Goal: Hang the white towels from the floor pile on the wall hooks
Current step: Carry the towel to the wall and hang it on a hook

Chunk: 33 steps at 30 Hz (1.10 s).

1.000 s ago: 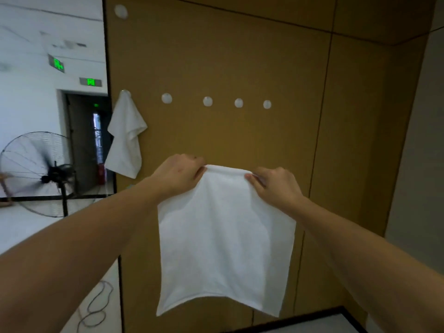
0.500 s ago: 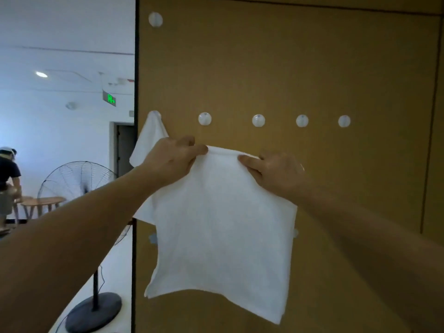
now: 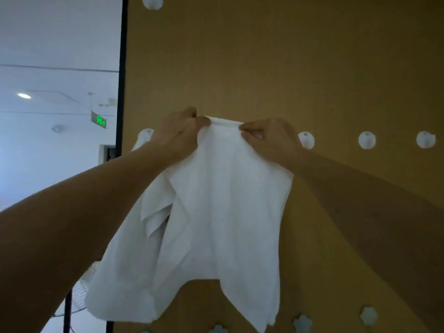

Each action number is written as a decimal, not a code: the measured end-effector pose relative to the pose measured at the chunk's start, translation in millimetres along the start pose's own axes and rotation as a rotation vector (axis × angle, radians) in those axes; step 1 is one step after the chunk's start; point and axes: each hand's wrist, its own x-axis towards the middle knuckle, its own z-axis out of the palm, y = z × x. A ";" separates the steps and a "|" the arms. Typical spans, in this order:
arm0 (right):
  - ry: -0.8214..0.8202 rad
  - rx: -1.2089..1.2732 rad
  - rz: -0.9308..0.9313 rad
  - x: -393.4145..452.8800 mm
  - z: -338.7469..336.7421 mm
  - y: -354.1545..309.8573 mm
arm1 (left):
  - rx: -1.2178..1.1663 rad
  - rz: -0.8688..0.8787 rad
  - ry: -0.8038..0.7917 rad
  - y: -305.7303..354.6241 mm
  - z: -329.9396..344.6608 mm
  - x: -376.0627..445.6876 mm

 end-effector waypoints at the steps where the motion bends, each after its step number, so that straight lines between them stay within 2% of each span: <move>1: -0.020 0.029 0.020 9.1 6.2 4.5 | -0.005 -0.033 -0.013 -1.0 9.0 7.1; 5: -0.081 0.237 0.081 14.8 36.2 22.5 | -0.063 -0.150 -0.112 3.1 46.6 6.5; 8: -0.059 0.494 0.159 6.9 53.7 26.9 | -0.163 -0.223 -0.068 8.3 64.9 -3.3; 10: -0.042 0.533 0.201 6.7 56.8 24.9 | -0.187 -0.249 -0.054 12.0 70.2 -1.8; 13: -0.103 0.596 0.237 6.4 59.2 22.0 | -0.245 -0.312 -0.075 23.9 74.5 1.4; 21: -0.270 0.835 0.401 -12.4 70.2 2.6 | -0.922 -0.595 -0.154 55.8 67.5 -15.0; 24: -0.212 0.745 0.378 -25.5 72.3 -11.6 | -1.015 -0.609 -0.093 72.3 66.2 -21.2; 26: -0.132 0.666 0.377 -37.9 81.9 -16.1 | -0.902 -0.579 -0.008 82.3 73.9 -29.2; 28: -0.044 0.589 0.335 -51.7 89.4 -19.0 | -0.547 -0.541 0.032 82.3 83.9 -39.6; 30: 0.019 0.391 0.269 -62.3 91.8 -18.8 | -0.221 -0.502 0.050 80.7 85.1 -52.4; 32: -0.003 0.205 0.191 -66.6 91.4 -16.2 | -0.182 -0.458 0.023 83.7 83.5 -60.1; 33: -0.043 0.239 0.172 -65.9 91.1 -15.4 | -0.272 -0.460 0.003 87.2 83.3 -61.5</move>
